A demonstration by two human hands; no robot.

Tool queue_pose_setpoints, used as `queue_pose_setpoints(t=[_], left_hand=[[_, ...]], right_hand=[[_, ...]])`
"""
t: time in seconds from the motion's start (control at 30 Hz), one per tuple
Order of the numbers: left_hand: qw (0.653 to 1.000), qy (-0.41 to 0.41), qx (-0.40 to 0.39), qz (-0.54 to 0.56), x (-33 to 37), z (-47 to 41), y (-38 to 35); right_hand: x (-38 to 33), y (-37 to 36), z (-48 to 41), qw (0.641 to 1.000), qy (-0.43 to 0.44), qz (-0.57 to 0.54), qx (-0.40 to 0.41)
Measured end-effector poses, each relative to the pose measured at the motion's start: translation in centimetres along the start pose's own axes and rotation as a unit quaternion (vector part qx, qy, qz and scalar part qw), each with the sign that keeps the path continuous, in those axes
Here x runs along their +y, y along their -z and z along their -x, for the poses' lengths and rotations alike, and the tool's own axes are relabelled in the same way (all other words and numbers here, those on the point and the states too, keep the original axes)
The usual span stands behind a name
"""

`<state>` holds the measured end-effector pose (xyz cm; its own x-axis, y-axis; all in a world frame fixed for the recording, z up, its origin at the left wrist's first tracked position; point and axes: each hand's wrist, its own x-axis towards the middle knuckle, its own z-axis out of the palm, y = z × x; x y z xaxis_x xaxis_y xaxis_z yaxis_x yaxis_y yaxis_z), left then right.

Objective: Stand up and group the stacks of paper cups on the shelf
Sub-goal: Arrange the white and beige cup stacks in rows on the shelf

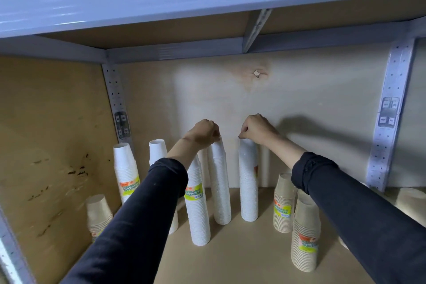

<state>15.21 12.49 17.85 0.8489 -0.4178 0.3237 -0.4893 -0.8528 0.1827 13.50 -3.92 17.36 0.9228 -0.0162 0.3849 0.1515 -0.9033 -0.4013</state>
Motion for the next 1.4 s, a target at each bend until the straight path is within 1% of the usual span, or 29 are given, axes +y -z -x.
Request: queue_pose_setpoints(t=[0.1, 0.2, 0.3, 0.43, 0.57, 0.67, 0.93, 1.07, 1.23, 1.4], left_hand=[[1.000, -0.025, -0.006, 0.018, -0.2, 0.3, 0.4], [0.999, -0.033, -0.008, 0.032, -0.3, 0.5, 0.6], [0.999, -0.021, -0.005, 0.029, 0.0, 0.5, 0.5], [1.000, 0.002, -0.014, 0.008, 1.0, 0.2, 0.1], [1.000, 0.023, -0.005, -0.010, 1.1, -0.6, -0.7], [1.000, 0.007, -0.006, -0.007, 0.7, -0.7, -0.5], [0.998, -0.034, 0.001, 0.056, -1.2, 0.1, 0.3], [0.997, -0.027, 0.007, 0.071, -1.1, 0.1, 0.2], [0.999, 0.004, 0.005, 0.038, 0.1, -0.4, -0.3], [0.999, 0.017, 0.018, 0.023, 0.9, -0.8, -1.0]], right_hand=[[-0.7, 0.1, 0.2, 0.999, -0.019, 0.027, 0.000], [-0.5, 0.7, 0.1, 0.999, -0.032, 0.021, -0.020], [-0.1, 1.6, 0.1, 0.997, -0.028, 0.025, -0.064], [0.6, 2.5, 0.4, 0.995, -0.011, 0.027, -0.098], [0.8, 2.2, 0.5, 0.997, 0.005, 0.002, -0.076], [0.8, 1.8, 0.3, 0.998, 0.015, 0.011, -0.063], [-0.2, 1.1, 0.6, 0.998, -0.020, 0.066, -0.010], [0.3, 1.6, 0.3, 0.998, -0.023, 0.046, -0.032], [0.9, 2.8, 0.5, 0.996, 0.000, 0.028, -0.086], [1.2, 2.7, 0.7, 0.996, 0.018, 0.025, -0.083]])
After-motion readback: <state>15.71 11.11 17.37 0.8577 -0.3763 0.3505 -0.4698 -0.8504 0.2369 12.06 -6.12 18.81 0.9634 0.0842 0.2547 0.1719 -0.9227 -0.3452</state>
